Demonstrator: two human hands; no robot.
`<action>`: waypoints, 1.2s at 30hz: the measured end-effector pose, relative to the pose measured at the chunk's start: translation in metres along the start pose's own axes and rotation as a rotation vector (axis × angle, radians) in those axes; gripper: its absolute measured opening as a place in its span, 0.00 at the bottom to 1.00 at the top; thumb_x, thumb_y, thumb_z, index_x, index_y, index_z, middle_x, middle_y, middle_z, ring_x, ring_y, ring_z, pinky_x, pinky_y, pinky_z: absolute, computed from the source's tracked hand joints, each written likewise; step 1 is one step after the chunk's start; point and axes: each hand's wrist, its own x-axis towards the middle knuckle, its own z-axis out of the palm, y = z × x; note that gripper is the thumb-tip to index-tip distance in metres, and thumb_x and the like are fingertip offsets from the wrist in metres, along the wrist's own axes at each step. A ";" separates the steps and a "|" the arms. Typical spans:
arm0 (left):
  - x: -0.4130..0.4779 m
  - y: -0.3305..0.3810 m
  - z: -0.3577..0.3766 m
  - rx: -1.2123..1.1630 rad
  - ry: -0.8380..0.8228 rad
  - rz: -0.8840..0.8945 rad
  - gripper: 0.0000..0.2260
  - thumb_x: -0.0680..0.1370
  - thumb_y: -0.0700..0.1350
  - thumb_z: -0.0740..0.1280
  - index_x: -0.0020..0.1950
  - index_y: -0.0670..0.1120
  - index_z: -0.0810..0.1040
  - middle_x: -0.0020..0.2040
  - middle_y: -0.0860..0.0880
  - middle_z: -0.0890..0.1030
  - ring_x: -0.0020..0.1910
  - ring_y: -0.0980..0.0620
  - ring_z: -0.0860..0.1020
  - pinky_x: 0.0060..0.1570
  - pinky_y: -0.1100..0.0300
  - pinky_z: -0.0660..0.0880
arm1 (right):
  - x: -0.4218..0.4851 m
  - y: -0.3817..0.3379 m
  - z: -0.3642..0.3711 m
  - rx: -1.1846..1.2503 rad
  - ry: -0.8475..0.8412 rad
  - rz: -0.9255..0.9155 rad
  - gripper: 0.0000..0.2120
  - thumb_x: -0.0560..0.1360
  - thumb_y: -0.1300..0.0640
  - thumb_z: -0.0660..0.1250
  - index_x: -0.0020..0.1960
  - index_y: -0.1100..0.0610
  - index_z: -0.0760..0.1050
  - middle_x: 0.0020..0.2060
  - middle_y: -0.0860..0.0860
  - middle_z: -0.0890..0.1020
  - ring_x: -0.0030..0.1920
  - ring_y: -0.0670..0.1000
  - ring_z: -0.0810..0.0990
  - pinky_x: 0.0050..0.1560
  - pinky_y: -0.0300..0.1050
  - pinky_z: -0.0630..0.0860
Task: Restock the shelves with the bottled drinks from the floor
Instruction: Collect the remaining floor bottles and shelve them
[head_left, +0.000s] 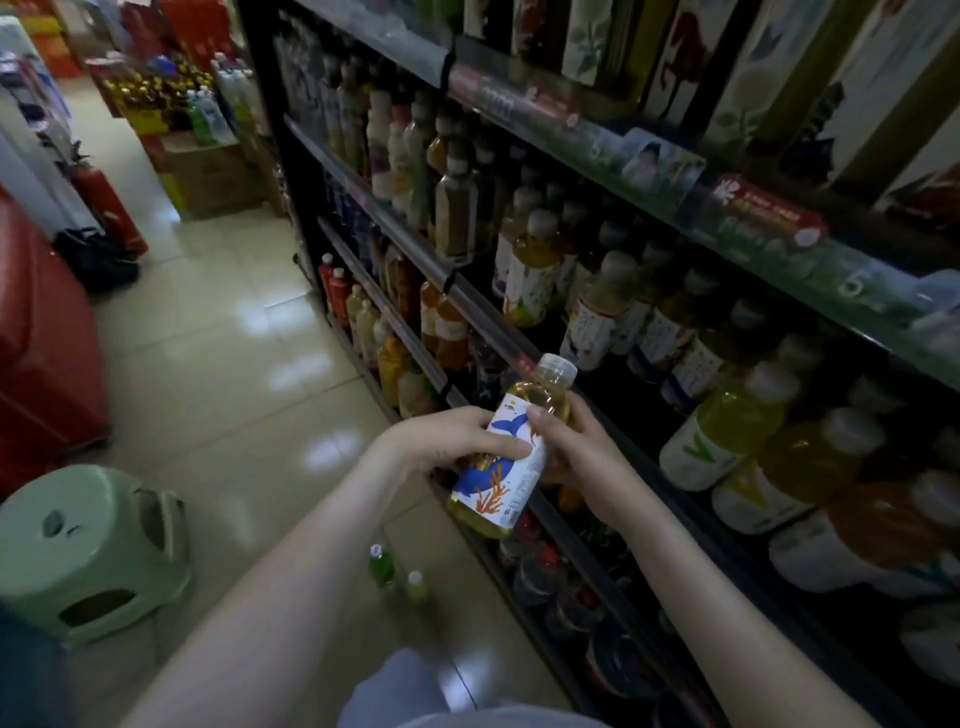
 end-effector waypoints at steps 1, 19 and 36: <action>0.008 0.005 -0.009 0.030 -0.019 0.006 0.11 0.76 0.49 0.69 0.54 0.44 0.79 0.50 0.46 0.84 0.48 0.49 0.82 0.45 0.60 0.80 | 0.008 -0.001 0.000 -0.004 0.035 0.011 0.18 0.76 0.48 0.68 0.64 0.47 0.71 0.55 0.48 0.83 0.53 0.51 0.83 0.44 0.47 0.81; 0.082 0.062 -0.076 0.333 -0.466 0.112 0.17 0.72 0.53 0.73 0.57 0.47 0.80 0.50 0.49 0.85 0.50 0.51 0.83 0.57 0.49 0.78 | 0.030 -0.019 0.040 0.398 0.673 0.075 0.17 0.77 0.51 0.66 0.60 0.61 0.76 0.51 0.57 0.84 0.50 0.56 0.84 0.51 0.52 0.80; 0.083 0.063 -0.068 0.234 -0.588 0.129 0.20 0.72 0.48 0.74 0.62 0.47 0.76 0.54 0.48 0.84 0.52 0.50 0.82 0.48 0.56 0.79 | 0.024 -0.017 0.028 0.511 0.747 -0.080 0.20 0.72 0.57 0.70 0.62 0.64 0.74 0.54 0.63 0.81 0.50 0.58 0.82 0.51 0.51 0.79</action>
